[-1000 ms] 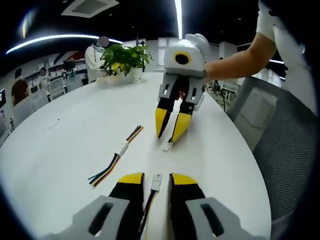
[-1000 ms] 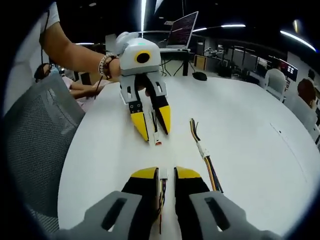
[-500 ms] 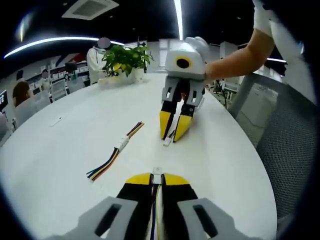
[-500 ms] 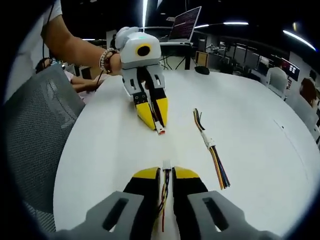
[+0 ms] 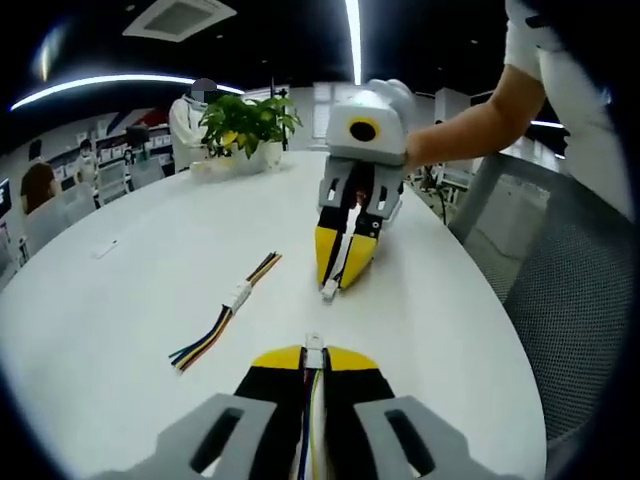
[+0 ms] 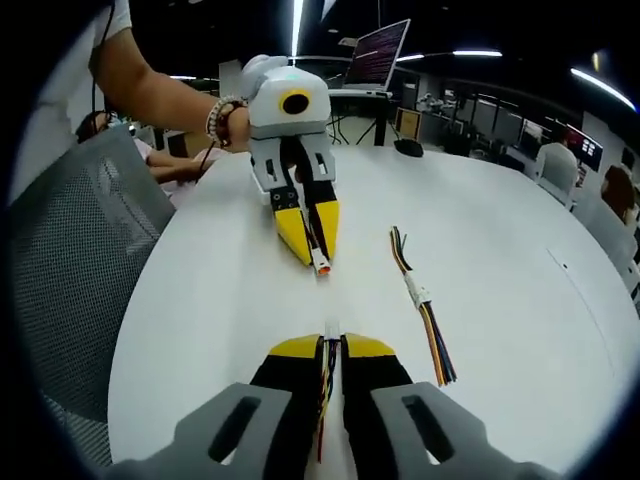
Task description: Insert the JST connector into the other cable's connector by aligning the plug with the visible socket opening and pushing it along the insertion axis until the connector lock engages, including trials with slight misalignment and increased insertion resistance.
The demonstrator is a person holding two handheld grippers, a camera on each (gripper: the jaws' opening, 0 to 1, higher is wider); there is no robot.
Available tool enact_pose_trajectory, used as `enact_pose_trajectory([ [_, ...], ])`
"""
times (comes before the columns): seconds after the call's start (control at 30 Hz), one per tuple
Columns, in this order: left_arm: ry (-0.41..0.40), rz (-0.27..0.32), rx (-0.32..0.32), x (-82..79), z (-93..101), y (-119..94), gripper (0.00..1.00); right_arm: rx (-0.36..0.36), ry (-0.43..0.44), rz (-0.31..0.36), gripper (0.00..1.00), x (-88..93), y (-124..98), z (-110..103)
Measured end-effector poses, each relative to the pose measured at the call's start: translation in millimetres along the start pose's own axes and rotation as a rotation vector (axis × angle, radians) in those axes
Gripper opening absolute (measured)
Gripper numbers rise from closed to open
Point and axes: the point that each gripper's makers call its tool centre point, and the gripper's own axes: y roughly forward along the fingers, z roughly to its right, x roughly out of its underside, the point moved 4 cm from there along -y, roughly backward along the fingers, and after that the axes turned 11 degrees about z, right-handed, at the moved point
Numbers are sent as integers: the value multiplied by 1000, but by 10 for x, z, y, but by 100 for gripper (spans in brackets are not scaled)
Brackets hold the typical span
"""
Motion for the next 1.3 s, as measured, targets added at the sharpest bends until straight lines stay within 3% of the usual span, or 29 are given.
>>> enact_pose_trajectory([
  [0.77, 87, -44, 19, -282, 355, -161, 0, 1, -97, 24, 4, -399, -157, -313],
  [1.3, 134, -56, 25, -439, 584, -245, 0, -6, -142, 37, 4, -551, -209, -599],
])
